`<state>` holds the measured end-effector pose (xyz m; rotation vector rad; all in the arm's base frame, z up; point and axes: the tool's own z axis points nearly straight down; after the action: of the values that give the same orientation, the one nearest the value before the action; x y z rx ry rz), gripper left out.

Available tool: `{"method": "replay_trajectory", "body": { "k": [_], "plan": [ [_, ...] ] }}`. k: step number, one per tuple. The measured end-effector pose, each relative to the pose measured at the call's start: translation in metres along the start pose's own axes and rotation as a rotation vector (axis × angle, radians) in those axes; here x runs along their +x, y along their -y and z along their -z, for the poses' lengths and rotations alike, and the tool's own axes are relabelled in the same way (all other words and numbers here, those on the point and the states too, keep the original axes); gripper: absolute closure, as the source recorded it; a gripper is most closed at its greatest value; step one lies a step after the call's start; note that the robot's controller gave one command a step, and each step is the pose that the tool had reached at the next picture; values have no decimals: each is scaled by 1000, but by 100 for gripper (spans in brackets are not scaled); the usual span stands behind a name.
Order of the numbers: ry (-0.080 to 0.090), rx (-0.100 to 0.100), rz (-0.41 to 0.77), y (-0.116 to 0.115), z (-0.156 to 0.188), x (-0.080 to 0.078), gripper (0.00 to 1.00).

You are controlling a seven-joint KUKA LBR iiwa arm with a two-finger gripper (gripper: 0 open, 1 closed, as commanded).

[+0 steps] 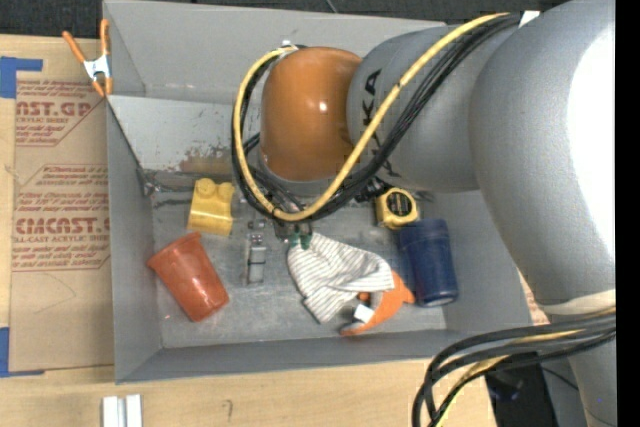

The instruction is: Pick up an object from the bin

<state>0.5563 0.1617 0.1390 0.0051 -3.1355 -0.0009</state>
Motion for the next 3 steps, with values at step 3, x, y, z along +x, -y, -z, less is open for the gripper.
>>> {"method": "replay_trajectory", "body": {
  "k": [3],
  "plan": [
    [3,2,-21,70,75,-1,0]
  ]
}}
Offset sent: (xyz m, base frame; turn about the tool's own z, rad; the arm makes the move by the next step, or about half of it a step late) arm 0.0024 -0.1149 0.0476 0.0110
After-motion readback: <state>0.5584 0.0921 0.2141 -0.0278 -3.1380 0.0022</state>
